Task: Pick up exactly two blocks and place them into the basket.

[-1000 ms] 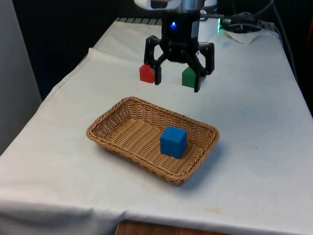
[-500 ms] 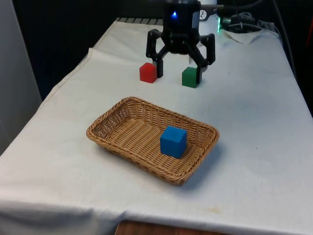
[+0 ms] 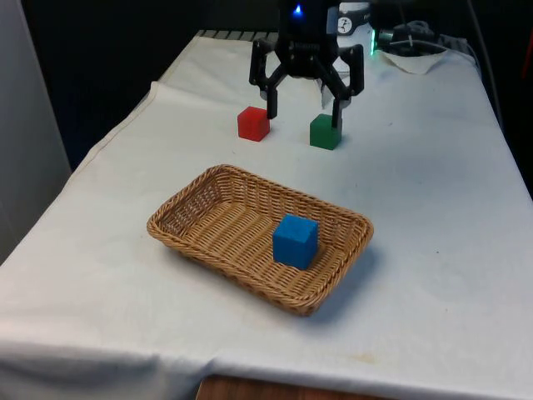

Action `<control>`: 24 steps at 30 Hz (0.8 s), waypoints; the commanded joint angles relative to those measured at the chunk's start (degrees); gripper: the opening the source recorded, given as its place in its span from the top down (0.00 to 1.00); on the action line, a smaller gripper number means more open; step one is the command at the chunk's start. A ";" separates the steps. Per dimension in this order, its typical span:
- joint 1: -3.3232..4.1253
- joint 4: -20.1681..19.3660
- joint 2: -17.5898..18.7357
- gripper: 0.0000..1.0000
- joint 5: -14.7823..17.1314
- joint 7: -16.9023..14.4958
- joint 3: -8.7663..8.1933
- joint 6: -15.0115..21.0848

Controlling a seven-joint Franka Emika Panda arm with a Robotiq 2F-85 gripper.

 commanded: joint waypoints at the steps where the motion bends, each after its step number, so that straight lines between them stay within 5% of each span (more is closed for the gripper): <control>1: 0.00 -0.63 -0.40 0.00 -0.29 0.06 0.00 0.17; 2: 0.69 -2.75 -1.78 0.00 -1.49 0.69 -0.52 1.55; 4: 0.80 -3.90 -2.58 0.00 -2.18 0.80 -0.57 1.89; 9: 0.86 -7.33 -4.41 0.00 -3.95 1.26 -0.52 3.95; 10: 0.29 -6.13 -3.84 0.00 -3.04 0.52 0.06 2.69; 11: 0.92 -7.96 -4.64 0.00 -4.24 1.26 -0.46 4.35; 17: 0.92 -12.49 -6.25 0.00 -6.13 1.83 -0.23 7.45; 18: 0.34 -11.75 -5.96 0.00 -5.04 0.86 0.40 6.59; 19: 0.92 -13.24 -6.53 0.00 -6.42 1.89 -0.23 7.85; 24: 0.92 -17.13 -7.96 0.00 -8.14 2.35 -0.11 10.08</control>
